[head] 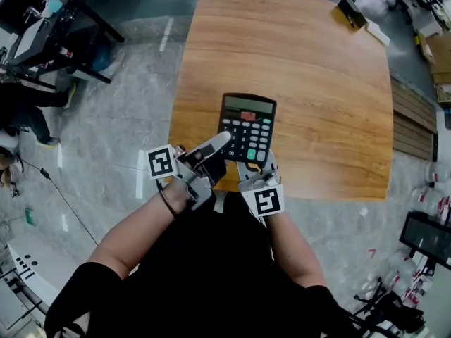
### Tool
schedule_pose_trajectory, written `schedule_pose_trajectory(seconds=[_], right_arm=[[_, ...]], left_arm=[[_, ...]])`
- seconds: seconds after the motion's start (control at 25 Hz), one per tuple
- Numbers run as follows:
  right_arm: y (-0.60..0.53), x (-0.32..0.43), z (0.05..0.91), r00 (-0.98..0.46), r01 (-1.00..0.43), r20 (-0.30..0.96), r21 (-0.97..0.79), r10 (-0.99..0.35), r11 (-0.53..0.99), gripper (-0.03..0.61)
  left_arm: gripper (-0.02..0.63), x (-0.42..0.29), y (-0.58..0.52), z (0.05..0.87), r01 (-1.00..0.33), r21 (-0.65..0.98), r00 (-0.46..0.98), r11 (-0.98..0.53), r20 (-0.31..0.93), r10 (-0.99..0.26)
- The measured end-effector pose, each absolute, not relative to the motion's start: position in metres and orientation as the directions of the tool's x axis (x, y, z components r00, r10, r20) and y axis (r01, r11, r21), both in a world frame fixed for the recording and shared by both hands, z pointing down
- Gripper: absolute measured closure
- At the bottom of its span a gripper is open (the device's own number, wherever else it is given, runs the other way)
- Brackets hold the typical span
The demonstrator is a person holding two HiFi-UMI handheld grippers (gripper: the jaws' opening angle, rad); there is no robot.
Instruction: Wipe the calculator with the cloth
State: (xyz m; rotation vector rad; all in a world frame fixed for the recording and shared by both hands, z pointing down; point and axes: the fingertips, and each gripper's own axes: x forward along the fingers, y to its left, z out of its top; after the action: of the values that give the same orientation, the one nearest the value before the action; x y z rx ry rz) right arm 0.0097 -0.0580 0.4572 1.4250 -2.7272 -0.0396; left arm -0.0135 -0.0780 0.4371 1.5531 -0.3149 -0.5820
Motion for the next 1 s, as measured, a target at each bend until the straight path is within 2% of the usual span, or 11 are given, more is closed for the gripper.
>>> schedule_pose_trajectory(seconds=[0.48,0.76,1.0], right_arm=[[-0.084,0.082,0.450,-0.391,-0.919,0.028,0.045,-0.920,0.392,0.531],[-0.078,0.064,0.451,-0.416,-0.909,0.023,-0.002,-0.909,0.416,0.531],[-0.065,0.020,0.454,-0.528,-0.849,0.023,0.024,-0.849,0.529,0.531]], left_arm=[[0.540,-0.030,-0.091,0.445,0.126,0.989,0.807,-0.073,-0.145,-0.572],[0.540,-0.030,-0.095,0.449,0.132,0.989,0.798,-0.064,-0.145,-0.584],[0.540,-0.025,-0.097,0.447,0.117,0.990,0.810,-0.083,-0.143,-0.568]])
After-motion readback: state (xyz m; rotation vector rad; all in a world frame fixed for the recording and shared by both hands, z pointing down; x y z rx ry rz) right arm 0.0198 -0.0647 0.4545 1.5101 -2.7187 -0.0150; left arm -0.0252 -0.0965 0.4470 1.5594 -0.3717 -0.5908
